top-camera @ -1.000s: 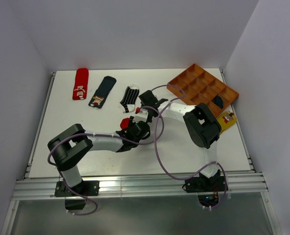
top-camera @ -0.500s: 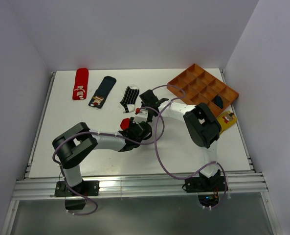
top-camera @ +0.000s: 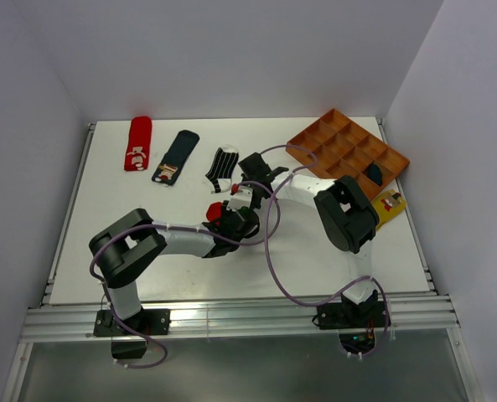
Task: Roll the socks
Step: Roll the sock at the center of the board.
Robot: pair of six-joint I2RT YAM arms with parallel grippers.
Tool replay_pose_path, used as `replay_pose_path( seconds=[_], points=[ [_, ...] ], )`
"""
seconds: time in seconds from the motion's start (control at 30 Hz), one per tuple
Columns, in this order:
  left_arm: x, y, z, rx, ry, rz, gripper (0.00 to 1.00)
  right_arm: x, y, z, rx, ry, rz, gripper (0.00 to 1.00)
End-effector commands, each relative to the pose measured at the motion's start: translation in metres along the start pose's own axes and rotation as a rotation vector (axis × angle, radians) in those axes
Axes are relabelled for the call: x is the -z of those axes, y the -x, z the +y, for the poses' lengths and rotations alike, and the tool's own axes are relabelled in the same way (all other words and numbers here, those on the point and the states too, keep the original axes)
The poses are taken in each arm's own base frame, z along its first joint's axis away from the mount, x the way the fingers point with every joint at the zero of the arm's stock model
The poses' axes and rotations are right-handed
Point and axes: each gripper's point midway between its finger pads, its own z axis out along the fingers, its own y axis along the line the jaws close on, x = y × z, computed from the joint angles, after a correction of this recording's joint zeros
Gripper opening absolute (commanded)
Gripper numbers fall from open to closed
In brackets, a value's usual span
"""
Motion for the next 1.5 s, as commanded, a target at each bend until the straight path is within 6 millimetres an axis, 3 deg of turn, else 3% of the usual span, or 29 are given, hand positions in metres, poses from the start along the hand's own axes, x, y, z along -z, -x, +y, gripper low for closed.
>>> replay_pose_path(
  seconds=[0.0,0.17,0.3,0.37,0.43,0.6,0.77,0.9,1.13,1.47],
  points=[
    [-0.003,-0.034,0.006,-0.059,-0.003,0.126,0.35,0.000,-0.006,-0.005,0.020,-0.040,0.034,0.12],
    [-0.005,-0.034,0.008,-0.045,-0.016,0.144,0.01,0.005,-0.003,-0.003,0.021,-0.028,0.022,0.23],
    [-0.001,-0.030,0.012,0.018,-0.059,0.164,0.01,0.015,0.005,-0.001,0.002,0.002,-0.003,0.36],
    [0.006,-0.021,0.003,0.084,-0.141,0.169,0.01,0.018,0.009,0.001,-0.006,0.033,-0.023,0.40],
    [0.008,-0.013,0.004,0.165,-0.217,0.205,0.01,0.030,0.023,0.005,-0.003,0.054,-0.068,0.48],
    [0.011,0.000,0.002,0.328,-0.354,0.272,0.01,0.049,0.043,0.006,-0.004,0.062,-0.167,0.51],
    [0.005,0.000,0.004,0.498,-0.451,0.376,0.01,0.058,0.045,-0.002,-0.042,0.062,-0.220,0.52],
    [0.005,0.003,0.000,0.627,-0.554,0.448,0.01,0.053,0.039,-0.006,-0.071,0.082,-0.226,0.53],
    [0.005,-0.001,0.000,0.813,-0.635,0.548,0.01,0.044,0.035,0.009,-0.048,0.115,-0.216,0.53],
    [-0.003,-0.012,0.005,0.871,-0.631,0.589,0.01,0.020,0.019,0.005,-0.047,0.090,-0.161,0.53]
  ],
)
